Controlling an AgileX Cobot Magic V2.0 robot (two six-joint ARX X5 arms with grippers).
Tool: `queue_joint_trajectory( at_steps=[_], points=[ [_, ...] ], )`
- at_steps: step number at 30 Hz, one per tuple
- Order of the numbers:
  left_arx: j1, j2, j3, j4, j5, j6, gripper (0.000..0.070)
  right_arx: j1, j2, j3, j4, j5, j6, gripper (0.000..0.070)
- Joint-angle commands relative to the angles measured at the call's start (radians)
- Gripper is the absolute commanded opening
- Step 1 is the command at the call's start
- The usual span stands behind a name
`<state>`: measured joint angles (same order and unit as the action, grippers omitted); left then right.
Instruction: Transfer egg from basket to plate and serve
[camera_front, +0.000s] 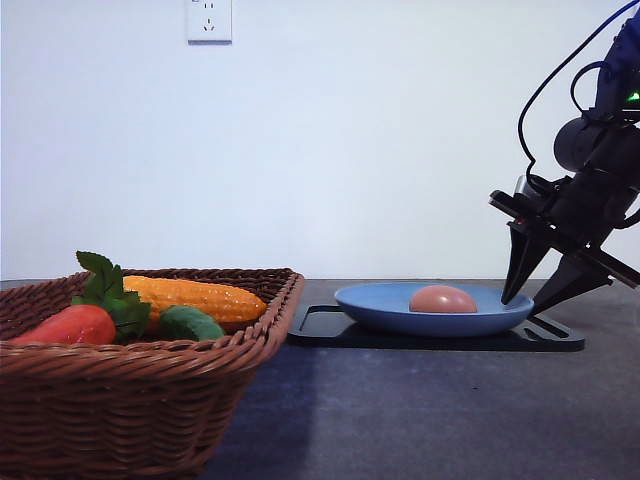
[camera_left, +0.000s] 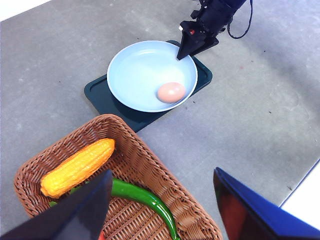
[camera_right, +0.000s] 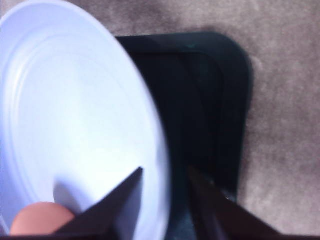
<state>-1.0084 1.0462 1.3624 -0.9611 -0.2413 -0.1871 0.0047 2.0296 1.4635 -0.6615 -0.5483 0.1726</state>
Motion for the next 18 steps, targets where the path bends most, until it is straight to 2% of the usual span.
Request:
queue_joint_trajectory(
  at_steps=[1,6,10,11,13,18],
  points=[
    [-0.010,0.009,0.024,0.011,-0.008,-0.009,0.0409,0.001,0.014,0.026,0.006,-0.001,0.002,0.0227],
    [-0.008,0.015,0.024,0.012,-0.008,0.002,0.0407,-0.012,-0.018,0.047,-0.016,-0.001,0.002,0.0216],
    [0.007,0.039,0.024,0.012,-0.041,0.018,0.0404,-0.023,-0.087,0.059,-0.025,0.000,0.002,0.0171],
    [0.013,0.049,0.024,0.012,-0.064,0.019,0.0385,-0.025,-0.113,0.059,-0.028,0.005,0.002,0.0154],
    [0.026,0.069,0.024,0.013,-0.113,0.031,0.0316,-0.028,-0.165,0.059,-0.040,0.024,0.001,0.0112],
    [0.074,0.118,0.024,0.019,-0.153,0.114,0.0045,-0.022,-0.315,0.059,-0.122,0.060,-0.061,0.0013]
  ],
)
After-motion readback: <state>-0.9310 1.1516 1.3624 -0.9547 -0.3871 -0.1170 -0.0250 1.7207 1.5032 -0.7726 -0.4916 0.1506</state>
